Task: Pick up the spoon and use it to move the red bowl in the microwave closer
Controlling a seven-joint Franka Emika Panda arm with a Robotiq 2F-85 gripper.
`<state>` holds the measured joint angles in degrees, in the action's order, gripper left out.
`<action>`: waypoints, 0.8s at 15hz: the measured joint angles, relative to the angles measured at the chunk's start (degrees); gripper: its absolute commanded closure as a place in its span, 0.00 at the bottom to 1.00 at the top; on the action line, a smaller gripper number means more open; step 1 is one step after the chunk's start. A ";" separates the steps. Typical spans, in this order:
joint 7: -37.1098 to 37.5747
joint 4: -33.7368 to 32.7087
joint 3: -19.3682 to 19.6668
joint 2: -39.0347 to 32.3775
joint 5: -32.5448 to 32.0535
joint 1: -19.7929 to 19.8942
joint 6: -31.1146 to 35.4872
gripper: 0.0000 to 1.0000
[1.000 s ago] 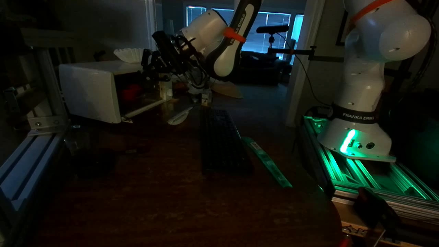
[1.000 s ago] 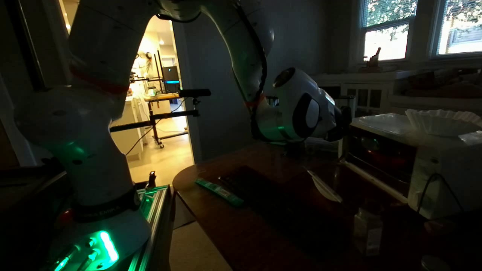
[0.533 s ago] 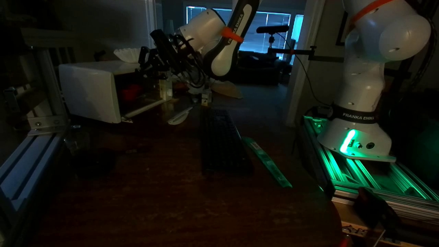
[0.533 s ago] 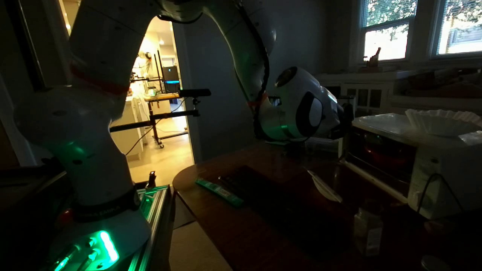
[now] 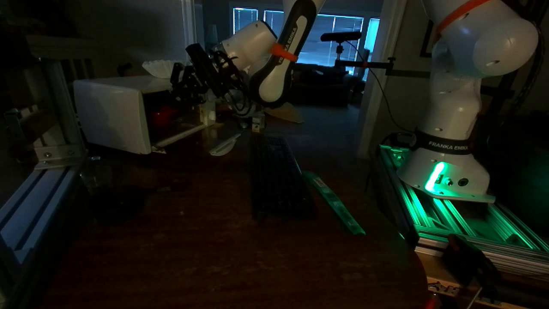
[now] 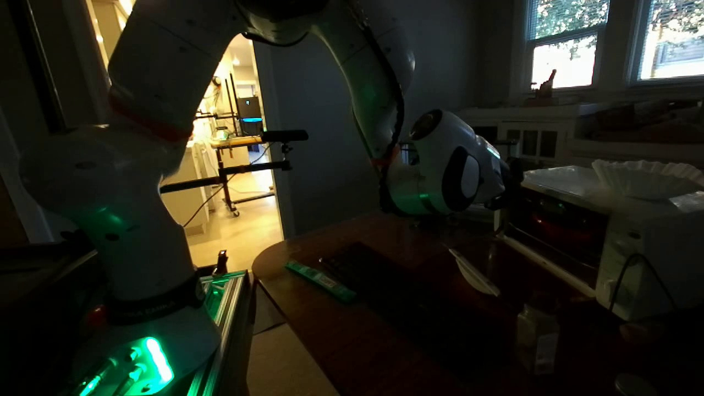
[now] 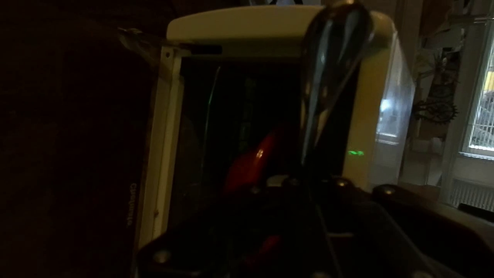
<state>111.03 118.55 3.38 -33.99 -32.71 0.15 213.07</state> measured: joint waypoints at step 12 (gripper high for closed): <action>1.53 -5.06 -2.01 -6.34 -0.06 1.76 3.26 0.98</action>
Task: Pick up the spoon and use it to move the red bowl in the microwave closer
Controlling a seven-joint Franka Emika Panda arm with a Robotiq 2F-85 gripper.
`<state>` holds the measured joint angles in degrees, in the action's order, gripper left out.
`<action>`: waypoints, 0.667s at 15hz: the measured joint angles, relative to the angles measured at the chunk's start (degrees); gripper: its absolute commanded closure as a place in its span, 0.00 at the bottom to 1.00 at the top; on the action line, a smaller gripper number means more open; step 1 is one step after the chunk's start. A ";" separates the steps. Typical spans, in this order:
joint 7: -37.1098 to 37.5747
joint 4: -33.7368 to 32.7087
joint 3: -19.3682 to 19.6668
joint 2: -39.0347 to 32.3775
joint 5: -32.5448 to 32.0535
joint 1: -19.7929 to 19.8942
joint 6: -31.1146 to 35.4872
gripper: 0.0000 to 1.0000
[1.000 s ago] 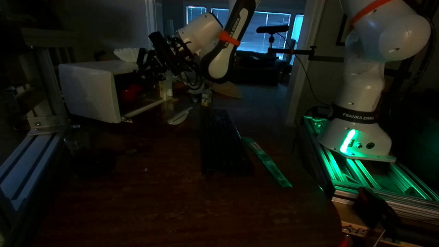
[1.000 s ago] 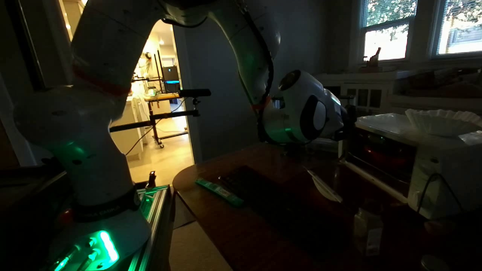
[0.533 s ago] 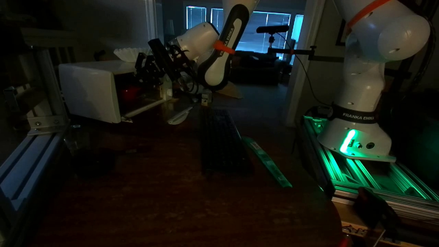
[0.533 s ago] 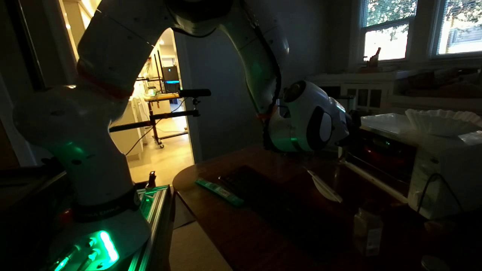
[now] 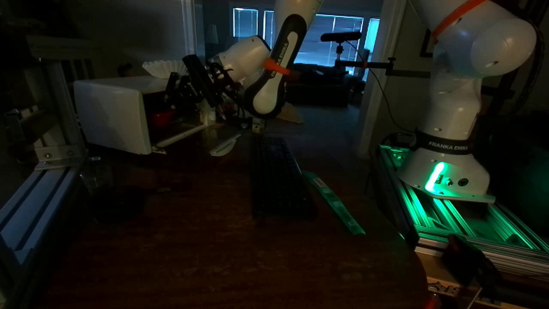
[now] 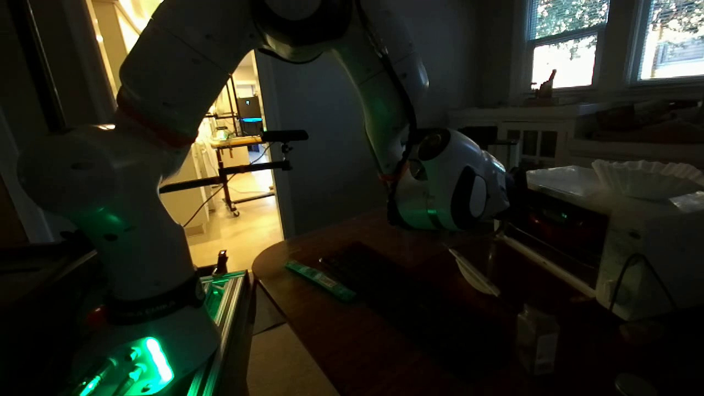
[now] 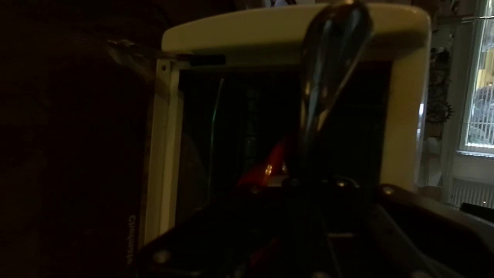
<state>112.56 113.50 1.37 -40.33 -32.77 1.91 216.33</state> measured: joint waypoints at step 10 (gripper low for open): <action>3.36 -0.03 -3.98 -0.59 -0.04 3.13 0.55 0.98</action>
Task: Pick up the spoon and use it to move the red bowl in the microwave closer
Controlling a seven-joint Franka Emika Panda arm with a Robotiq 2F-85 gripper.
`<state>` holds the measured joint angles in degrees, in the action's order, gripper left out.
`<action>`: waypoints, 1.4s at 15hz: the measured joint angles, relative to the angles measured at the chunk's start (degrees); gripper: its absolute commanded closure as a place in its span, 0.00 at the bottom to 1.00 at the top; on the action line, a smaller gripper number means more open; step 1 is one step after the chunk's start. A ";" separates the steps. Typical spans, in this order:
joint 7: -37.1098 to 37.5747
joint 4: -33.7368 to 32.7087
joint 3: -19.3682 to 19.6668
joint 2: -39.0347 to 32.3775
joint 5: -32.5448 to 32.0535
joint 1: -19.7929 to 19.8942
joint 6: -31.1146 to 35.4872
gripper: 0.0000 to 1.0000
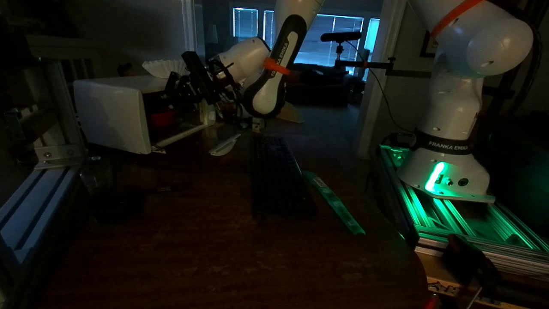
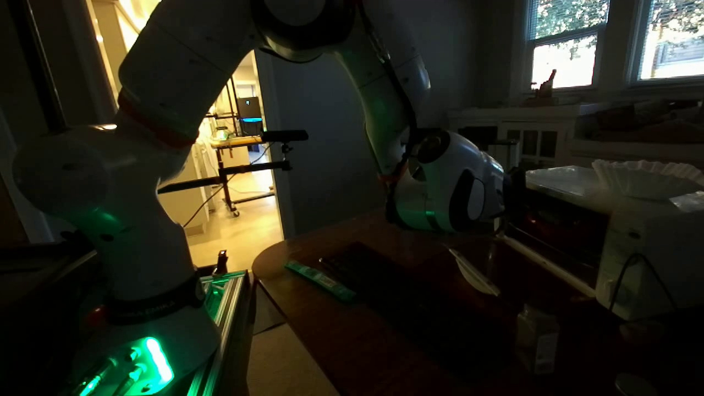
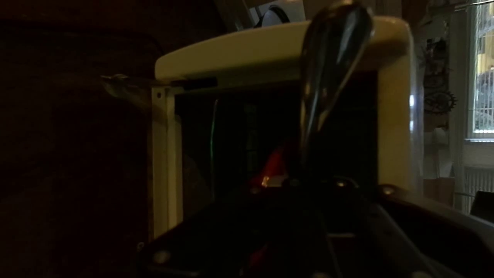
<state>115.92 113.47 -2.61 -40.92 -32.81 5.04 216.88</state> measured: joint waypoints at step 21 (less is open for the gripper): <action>3.25 2.62 -1.65 1.45 0.74 1.65 1.12 0.98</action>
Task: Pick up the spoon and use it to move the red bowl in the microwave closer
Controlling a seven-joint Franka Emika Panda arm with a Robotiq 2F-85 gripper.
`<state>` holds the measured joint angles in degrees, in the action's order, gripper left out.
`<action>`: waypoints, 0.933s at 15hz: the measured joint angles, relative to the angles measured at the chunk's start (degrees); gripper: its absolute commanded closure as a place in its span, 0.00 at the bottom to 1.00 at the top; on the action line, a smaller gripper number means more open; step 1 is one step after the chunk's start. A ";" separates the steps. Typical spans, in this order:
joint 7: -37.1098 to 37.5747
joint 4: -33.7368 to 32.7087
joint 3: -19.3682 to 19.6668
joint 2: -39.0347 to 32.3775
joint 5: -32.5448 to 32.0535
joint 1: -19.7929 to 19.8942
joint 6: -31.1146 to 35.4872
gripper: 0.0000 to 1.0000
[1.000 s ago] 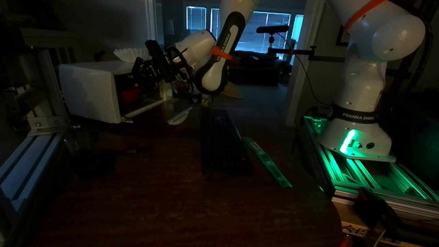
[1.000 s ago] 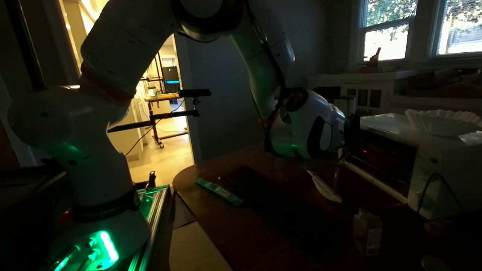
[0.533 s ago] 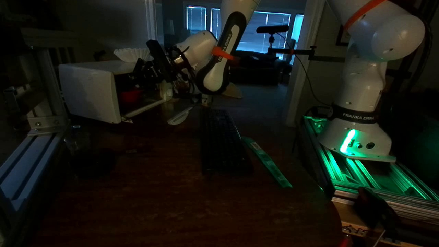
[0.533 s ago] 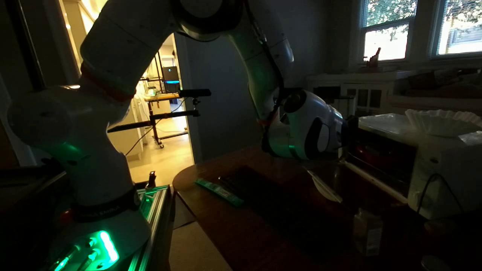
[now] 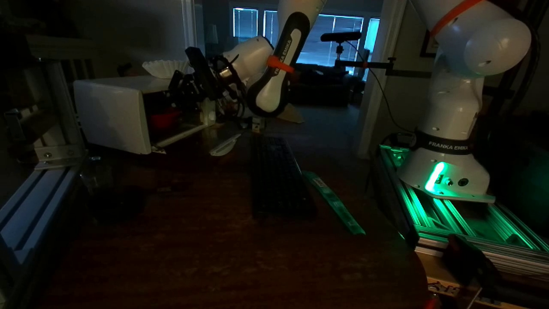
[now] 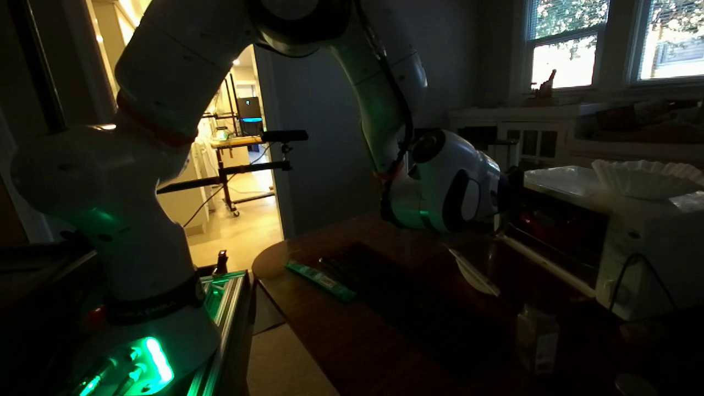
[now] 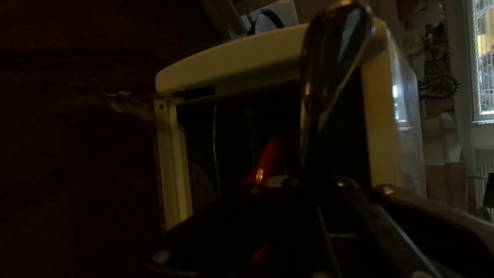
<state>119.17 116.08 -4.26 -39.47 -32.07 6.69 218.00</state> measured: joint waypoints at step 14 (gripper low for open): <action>2.28 4.18 0.12 2.42 0.49 0.35 0.03 0.98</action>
<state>121.45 120.27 -4.13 -37.05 -31.58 7.03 218.03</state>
